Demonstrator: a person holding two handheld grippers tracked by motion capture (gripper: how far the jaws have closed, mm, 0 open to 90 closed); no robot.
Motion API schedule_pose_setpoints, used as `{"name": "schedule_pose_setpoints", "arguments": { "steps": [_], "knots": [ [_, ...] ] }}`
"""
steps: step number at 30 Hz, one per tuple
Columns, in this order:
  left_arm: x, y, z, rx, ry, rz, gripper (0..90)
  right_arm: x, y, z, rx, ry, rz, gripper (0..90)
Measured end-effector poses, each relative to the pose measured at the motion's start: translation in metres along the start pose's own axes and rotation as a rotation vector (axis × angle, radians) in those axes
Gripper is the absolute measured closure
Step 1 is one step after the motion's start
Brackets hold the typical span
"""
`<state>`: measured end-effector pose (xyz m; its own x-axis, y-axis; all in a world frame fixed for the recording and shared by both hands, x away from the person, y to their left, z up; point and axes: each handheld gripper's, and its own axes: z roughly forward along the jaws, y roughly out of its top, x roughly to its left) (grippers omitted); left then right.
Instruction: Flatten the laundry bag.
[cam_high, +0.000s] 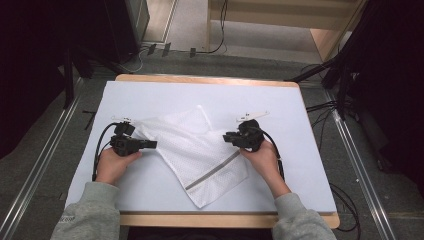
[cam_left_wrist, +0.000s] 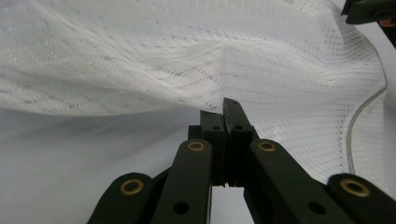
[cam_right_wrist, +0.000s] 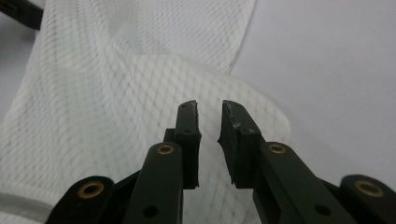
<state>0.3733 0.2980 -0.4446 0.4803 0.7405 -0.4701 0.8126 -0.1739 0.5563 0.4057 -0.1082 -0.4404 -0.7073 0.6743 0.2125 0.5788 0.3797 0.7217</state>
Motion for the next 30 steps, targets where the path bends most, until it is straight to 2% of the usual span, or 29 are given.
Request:
{"name": "schedule_pose_setpoints", "arguments": {
  "steps": [5, 10, 13, 18, 23, 25, 28, 30],
  "knots": [
    [0.004, -0.004, -0.002, 0.012, -0.003, -0.010, 90.0, -0.007, 0.014, 0.015, 0.009, -0.018, -0.005, 75.5],
    [0.003, -0.007, 0.001, 0.008, -0.009, -0.016, 89.9, -0.015, 0.026, 0.033, -0.001, -0.003, 0.010, 73.0],
    [0.001, -0.007, 0.002, 0.005, -0.008, -0.010, 89.9, -0.018, 0.032, 0.046, 0.012, 0.002, 0.010, 71.3],
    [-0.001, -0.009, 0.002, 0.008, -0.004, -0.005, 89.8, -0.015, 0.037, 0.062, 0.004, -0.019, -0.013, 67.8],
    [-0.001, -0.010, 0.003, 0.005, -0.004, -0.009, 89.8, -0.009, 0.036, 0.083, 0.042, -0.045, -0.054, 66.9],
    [-0.002, -0.010, 0.003, 0.005, -0.001, -0.009, 89.7, -0.007, 0.037, 0.085, 0.031, -0.042, -0.043, 66.9],
    [-0.002, -0.009, 0.004, 0.007, -0.002, -0.005, 89.7, -0.002, 0.036, 0.086, 0.032, -0.073, -0.067, 71.9],
    [-0.003, -0.009, 0.004, 0.005, -0.001, -0.004, 89.8, 0.000, 0.036, 0.086, 0.042, -0.086, -0.075, 81.0]
  ]
}}
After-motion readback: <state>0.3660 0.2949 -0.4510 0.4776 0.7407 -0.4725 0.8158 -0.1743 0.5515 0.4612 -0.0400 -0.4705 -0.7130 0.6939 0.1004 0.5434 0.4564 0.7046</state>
